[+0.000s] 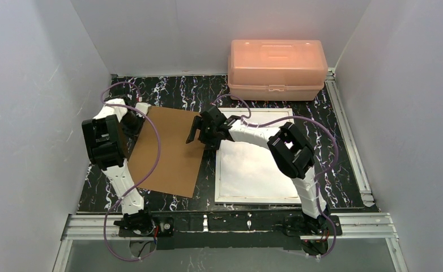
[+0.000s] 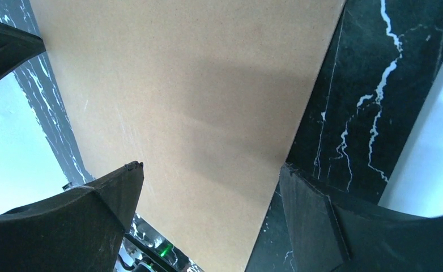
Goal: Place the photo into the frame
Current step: Move the photo frame item to the center of the board.
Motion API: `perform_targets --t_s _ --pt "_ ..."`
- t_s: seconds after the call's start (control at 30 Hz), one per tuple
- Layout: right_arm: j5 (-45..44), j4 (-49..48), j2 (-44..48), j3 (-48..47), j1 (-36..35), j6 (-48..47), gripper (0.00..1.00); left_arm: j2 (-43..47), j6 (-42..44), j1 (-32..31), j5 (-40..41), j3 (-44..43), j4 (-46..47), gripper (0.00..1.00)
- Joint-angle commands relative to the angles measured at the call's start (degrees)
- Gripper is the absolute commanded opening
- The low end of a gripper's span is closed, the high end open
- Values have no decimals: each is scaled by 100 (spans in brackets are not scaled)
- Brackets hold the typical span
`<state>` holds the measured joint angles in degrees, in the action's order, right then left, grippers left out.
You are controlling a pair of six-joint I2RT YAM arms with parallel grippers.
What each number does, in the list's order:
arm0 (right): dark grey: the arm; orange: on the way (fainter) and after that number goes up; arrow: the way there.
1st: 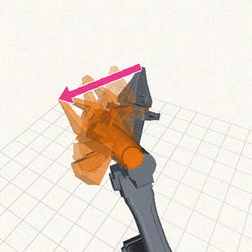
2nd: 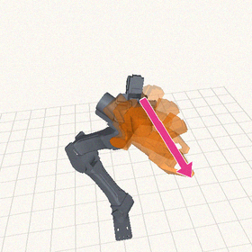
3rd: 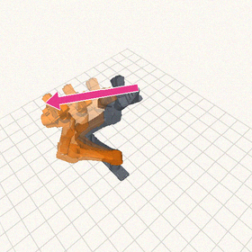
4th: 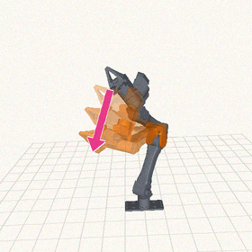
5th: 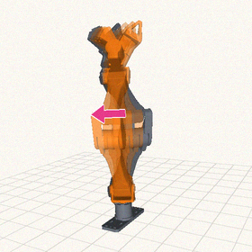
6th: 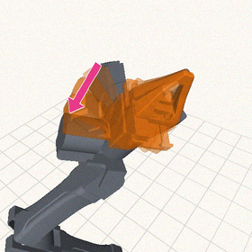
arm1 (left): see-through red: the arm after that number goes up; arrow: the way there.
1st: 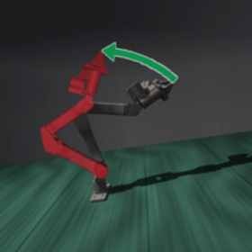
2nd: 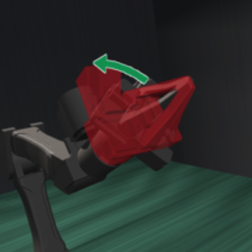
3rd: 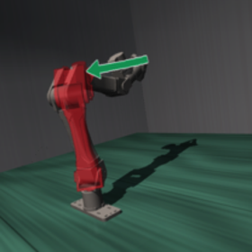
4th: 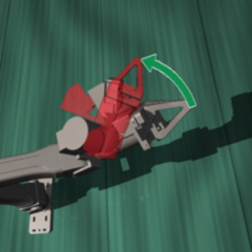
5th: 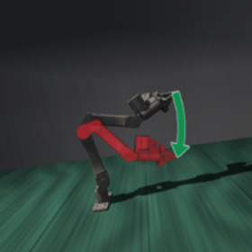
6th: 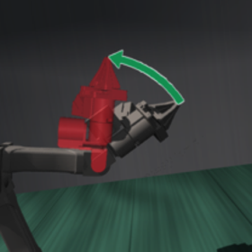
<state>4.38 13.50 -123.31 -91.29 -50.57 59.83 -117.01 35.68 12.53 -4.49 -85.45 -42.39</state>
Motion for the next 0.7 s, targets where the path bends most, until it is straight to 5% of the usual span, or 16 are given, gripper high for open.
perform_targets --t_s 0.0,0.67 --pt "293 -1305 693 -12 -111 335 95 -45 -176 -445 -1298 314 -849 0" --pt "103 -1769 1523 784 34 432 94 94 -401 -1145 -1560 527 -933 0"
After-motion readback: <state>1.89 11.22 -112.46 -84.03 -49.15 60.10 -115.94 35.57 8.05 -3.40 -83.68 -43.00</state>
